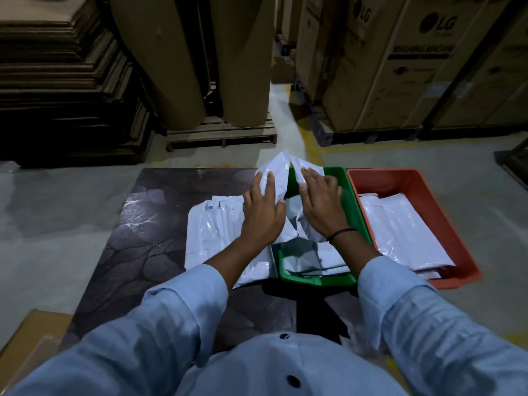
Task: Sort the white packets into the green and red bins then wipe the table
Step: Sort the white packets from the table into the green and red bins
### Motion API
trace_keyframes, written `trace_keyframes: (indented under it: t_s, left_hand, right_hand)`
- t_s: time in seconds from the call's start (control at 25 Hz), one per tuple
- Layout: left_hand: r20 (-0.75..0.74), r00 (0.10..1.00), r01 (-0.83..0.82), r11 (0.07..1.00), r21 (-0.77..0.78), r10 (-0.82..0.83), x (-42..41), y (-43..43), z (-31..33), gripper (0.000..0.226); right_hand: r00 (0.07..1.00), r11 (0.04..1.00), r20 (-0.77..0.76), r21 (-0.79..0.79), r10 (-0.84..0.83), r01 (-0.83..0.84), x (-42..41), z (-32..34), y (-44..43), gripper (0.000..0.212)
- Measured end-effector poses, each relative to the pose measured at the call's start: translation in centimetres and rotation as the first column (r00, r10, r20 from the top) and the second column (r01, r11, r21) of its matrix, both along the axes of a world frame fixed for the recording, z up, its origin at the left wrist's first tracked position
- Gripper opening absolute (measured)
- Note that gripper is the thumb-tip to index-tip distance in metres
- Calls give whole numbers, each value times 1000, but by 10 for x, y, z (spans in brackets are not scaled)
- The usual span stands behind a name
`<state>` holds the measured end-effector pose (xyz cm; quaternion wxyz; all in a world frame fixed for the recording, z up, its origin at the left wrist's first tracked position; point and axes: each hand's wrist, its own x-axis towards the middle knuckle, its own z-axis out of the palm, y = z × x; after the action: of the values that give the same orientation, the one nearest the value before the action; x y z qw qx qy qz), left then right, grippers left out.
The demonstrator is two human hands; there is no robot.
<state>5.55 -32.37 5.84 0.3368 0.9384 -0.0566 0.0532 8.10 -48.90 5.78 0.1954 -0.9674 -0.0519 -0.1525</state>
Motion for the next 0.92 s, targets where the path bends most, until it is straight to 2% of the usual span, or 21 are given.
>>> trace_keyframes:
  t_s: [0.4,0.64,0.92]
  left_hand:
    - [-80,995,-48,992,121,58,-9,-47,-15,69]
    - [-99,991,-65,981,185,85,-13,-62,-18,69]
    - [-106,992,-49,973,225,75,-11,-77,-15,68]
  right_hand:
    - [974,945,-199,-325,-105,35,-27,-36,-49,66]
    - [929,923,-363,-332,66,-195,-26,-63,-58,58]
    - [897,935,-424,-252,126,-250,-26,-72,-68,63]
